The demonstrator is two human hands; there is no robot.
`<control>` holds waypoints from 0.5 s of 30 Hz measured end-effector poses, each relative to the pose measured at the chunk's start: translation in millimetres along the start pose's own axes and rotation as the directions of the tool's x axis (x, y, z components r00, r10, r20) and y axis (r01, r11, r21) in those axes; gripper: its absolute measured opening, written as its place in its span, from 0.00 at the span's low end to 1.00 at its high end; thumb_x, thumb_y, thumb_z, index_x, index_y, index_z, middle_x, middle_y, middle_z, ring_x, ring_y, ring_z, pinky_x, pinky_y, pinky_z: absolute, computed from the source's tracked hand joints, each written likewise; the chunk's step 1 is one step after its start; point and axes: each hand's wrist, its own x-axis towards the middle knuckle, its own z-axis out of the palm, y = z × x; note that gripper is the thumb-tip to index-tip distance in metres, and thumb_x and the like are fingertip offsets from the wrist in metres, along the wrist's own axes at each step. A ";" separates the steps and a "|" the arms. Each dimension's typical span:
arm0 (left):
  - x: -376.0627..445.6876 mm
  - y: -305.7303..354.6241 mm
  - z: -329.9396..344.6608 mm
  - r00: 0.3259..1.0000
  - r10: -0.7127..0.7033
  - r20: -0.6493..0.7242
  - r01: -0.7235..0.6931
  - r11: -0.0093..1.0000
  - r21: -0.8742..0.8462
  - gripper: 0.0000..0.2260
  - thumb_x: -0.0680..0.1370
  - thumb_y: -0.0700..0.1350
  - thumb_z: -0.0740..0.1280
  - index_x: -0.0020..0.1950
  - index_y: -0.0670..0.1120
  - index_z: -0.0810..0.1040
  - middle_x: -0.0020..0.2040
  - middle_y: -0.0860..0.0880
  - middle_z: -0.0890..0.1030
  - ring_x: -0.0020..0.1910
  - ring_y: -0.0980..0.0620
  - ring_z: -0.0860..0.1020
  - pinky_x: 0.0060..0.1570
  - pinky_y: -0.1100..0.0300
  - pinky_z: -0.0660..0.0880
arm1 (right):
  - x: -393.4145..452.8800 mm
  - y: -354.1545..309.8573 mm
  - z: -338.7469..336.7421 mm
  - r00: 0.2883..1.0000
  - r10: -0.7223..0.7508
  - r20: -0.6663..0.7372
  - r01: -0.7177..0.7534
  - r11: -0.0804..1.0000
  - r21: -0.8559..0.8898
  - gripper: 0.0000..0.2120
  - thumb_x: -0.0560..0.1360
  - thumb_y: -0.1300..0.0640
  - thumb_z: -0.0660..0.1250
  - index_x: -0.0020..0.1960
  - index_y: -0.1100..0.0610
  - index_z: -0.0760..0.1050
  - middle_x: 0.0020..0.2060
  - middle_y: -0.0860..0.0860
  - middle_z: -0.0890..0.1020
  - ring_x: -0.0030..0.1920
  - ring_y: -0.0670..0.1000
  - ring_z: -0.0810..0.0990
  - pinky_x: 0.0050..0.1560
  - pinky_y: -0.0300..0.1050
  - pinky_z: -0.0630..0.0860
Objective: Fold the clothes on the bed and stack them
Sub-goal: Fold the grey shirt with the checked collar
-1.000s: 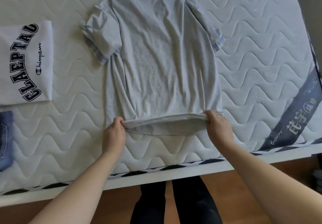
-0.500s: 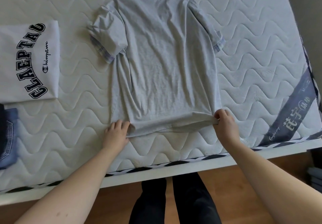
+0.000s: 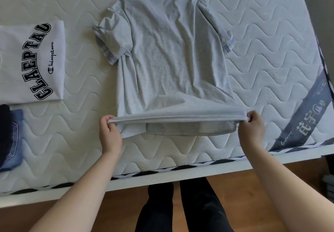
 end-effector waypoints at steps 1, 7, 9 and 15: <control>-1.4 -1.1 0.1 1.000 -0.014 0.015 0.014 1.000 0.009 0.08 0.80 0.40 0.57 0.54 0.51 0.72 0.49 0.50 0.76 0.44 0.51 0.73 0.38 0.66 0.66 | 1.0 1.9 0.9 0.999 0.041 0.007 -0.042 0.998 0.043 0.07 0.71 0.60 0.58 0.37 0.50 0.68 0.31 0.46 0.71 0.31 0.45 0.66 0.32 0.42 0.63; -3.4 -23.5 -3.8 0.969 0.038 0.246 -0.124 0.931 0.342 0.23 0.72 0.35 0.71 0.65 0.45 0.72 0.51 0.50 0.78 0.47 0.49 0.75 0.44 0.56 0.69 | 9.6 34.7 11.7 0.966 0.213 0.149 -0.214 0.977 -0.010 0.10 0.74 0.63 0.64 0.43 0.52 0.65 0.37 0.48 0.71 0.36 0.51 0.68 0.33 0.45 0.64; 1.6 -30.2 -5.8 0.985 0.019 0.174 -0.091 0.904 0.417 0.21 0.73 0.33 0.67 0.65 0.43 0.74 0.56 0.42 0.79 0.51 0.42 0.77 0.47 0.53 0.70 | 10.9 40.6 13.2 0.947 0.231 0.225 -0.216 0.973 -0.086 0.14 0.73 0.65 0.68 0.53 0.54 0.68 0.45 0.49 0.75 0.41 0.51 0.73 0.38 0.45 0.69; 11.7 -44.2 -11.6 0.972 -0.234 0.031 0.201 0.889 0.411 0.16 0.73 0.31 0.60 0.58 0.39 0.79 0.54 0.35 0.80 0.52 0.36 0.77 0.51 0.49 0.73 | 18.4 42.9 8.4 0.929 0.202 0.309 -0.051 0.899 -0.435 0.06 0.75 0.64 0.62 0.51 0.57 0.74 0.37 0.53 0.78 0.39 0.57 0.77 0.31 0.43 0.64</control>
